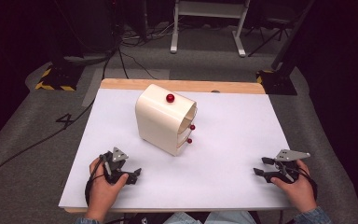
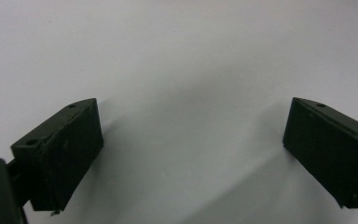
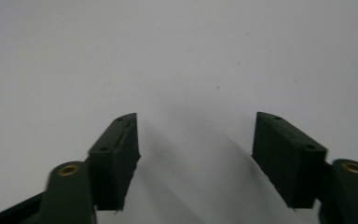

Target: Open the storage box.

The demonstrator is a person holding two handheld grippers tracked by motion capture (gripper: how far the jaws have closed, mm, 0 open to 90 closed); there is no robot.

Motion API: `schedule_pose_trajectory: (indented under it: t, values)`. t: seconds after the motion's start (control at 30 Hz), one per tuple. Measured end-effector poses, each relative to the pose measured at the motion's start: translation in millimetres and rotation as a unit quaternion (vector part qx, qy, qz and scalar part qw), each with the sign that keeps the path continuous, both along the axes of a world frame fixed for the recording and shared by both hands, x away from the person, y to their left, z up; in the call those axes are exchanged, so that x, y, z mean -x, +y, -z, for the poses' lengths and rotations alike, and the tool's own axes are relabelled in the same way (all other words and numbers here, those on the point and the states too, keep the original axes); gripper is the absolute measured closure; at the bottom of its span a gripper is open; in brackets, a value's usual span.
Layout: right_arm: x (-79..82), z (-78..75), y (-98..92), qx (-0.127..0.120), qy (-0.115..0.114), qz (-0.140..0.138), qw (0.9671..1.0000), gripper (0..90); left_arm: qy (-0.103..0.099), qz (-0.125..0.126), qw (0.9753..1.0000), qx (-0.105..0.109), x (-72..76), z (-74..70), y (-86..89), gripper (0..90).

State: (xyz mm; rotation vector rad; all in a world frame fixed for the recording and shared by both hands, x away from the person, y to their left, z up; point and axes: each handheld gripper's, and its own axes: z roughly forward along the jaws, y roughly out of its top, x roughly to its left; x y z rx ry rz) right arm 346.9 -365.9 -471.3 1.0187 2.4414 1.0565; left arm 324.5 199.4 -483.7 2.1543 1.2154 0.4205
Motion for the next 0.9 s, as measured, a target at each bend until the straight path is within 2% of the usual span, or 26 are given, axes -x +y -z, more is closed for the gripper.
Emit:
schedule_pose_trajectory:
  t: [0.03, 0.07, 0.1, 0.13, 0.17, 0.23, 0.27, 0.47, 0.53, 0.6, 0.7, 0.8, 0.9]
  values:
    - [0.0, 0.0, 0.0, 0.0, 0.0, 0.0, 1.0, 33.2, 0.0, 0.0, 1.0, 0.0, 0.0, 0.0, 0.0, 3.6]
    - [2.3, -3.1, 3.5, -0.008, -0.005, -0.001, 1.0, 40.4, 0.001, -0.001, 1.0, 0.0, -0.1, 0.0, -0.2, 3.6]
    - [5.3, -8.9, 10.4, -0.02, -0.025, -0.014, 0.9994, 41.3, 0.001, -0.001, 1.0, 0.001, -0.2, 0.1, -0.5, 3.1]
    - [5.3, -8.9, 10.4, -0.02, -0.025, -0.014, 0.9994, 41.3, 0.001, -0.003, 1.0, 0.003, -0.2, 0.2, -0.8, 3.1]
    - [7.1, -14.8, 18.9, -0.025, -0.039, -0.028, 0.9985, 42.6, 0.003, -0.004, 1.0, 0.003, -0.3, 0.3, -1.5, 2.8]
    - [7.4, -20.1, 27.3, -0.033, -0.045, -0.04, 0.9976, 44.5, 0.003, -0.004, 1.0, 0.003, -0.3, 0.4, -1.6, 2.3]
    - [7.4, -20.1, 27.3, -0.033, -0.045, -0.04, 0.9976, 44.5, 0.002, -0.004, 1.0, 0.003, -0.3, 0.5, -1.7, 2.3]
    - [1.1, -31.9, 59.3, -0.063, -0.056, -0.075, 0.9936, 46.2, -0.001, -0.001, 1.0, 0.001, 0.2, 0.8, -0.9, 2.1]
    - [-2.3, -33.8, 70.4, -0.068, -0.06, -0.08, 0.9927, 46.5, -0.003, -0.003, 1.0, 0.002, 0.5, 1.2, -1.0, 2.1]
    - [-6.1, -35.1, 83.4, -0.086, -0.063, -0.079, 0.9912, 47.0, -0.004, -0.002, 1.0, 0.002, 0.8, 1.4, -0.8, 2.1]
    - [-9.6, -36.2, 92.0, -0.093, -0.064, -0.081, 0.9903, 47.1, -0.004, -0.002, 1.0, 0.002, 0.9, 1.5, -0.8, 2.1]
    - [-14.7, -39.0, 104.8, -0.107, -0.064, -0.093, 0.9879, 50.0, -0.004, -0.002, 1.0, 0.004, 1.3, 1.7, -0.8, 2.1]
    - [-22.8, -41.3, 122.6, -0.108, -0.071, -0.108, 0.9857, 52.6, -0.003, -0.002, 1.0, 0.003, 1.4, 1.5, -0.6, 2.0]
